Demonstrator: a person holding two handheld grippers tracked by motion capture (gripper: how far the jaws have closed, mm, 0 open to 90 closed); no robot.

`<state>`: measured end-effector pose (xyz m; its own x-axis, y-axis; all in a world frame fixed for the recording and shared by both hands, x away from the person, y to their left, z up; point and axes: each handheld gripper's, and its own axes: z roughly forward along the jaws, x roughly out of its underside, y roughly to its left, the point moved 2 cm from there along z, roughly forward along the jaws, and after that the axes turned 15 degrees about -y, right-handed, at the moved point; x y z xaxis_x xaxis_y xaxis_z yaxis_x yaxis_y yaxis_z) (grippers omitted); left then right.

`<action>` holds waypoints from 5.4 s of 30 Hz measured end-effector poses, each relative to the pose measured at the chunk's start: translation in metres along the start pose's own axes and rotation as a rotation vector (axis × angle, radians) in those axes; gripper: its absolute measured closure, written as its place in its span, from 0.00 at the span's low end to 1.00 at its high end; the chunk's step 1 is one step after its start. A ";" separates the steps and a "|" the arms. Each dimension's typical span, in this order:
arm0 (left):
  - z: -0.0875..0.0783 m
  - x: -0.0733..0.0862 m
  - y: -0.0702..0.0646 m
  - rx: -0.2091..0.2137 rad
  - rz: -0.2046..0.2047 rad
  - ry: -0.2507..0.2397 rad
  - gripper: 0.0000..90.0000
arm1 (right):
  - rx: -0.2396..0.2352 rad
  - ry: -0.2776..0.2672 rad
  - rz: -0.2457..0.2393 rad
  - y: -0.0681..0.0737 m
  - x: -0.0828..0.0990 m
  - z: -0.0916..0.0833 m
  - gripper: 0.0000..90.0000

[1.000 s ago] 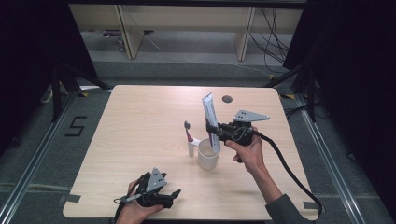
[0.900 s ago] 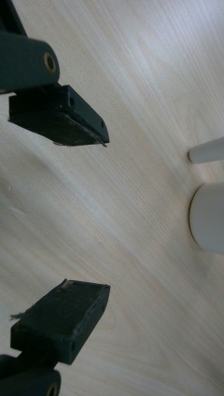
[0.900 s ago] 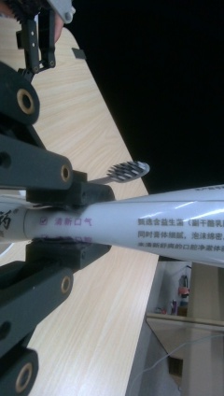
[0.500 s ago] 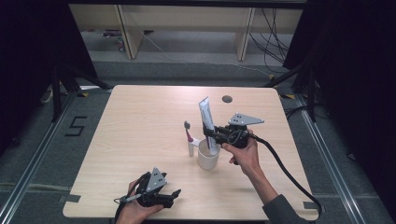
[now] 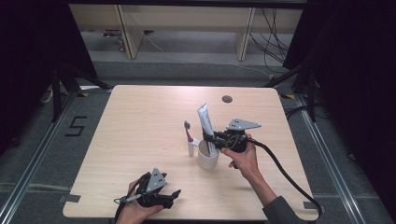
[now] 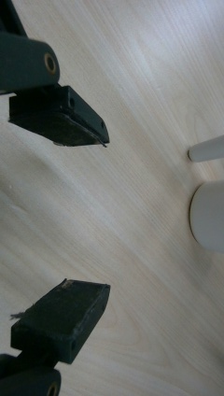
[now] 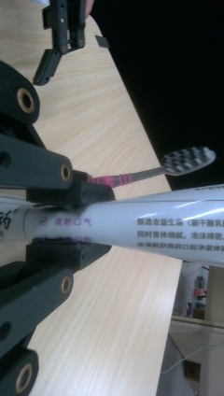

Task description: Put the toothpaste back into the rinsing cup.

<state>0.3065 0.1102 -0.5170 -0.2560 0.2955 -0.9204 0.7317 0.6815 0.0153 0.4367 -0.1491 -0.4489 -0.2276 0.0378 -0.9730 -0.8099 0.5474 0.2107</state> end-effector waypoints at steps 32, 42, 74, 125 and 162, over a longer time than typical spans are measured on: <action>0.000 0.001 -0.001 -0.003 -0.010 -0.012 0.25 | 0.009 0.106 -0.034 -0.002 0.022 0.000 0.84; -0.001 0.000 -0.001 -0.007 -0.003 -0.009 0.25 | 0.003 0.138 -0.073 -0.001 0.026 -0.001 0.84; -0.001 0.001 -0.001 -0.004 -0.003 -0.006 0.25 | 0.013 0.167 -0.067 0.008 0.025 -0.006 0.75; -0.002 0.001 -0.001 -0.002 -0.002 0.001 0.25 | 0.049 0.083 -0.075 0.000 -0.002 -0.036 0.52; -0.001 0.001 -0.001 -0.015 -0.007 -0.010 0.25 | 0.171 0.074 -0.081 -0.021 -0.010 -0.102 0.43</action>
<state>0.3048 0.1108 -0.5171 -0.2543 0.2839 -0.9245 0.7206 0.6932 0.0147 0.4009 -0.2458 -0.4339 -0.2091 -0.0700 -0.9754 -0.7253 0.6801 0.1067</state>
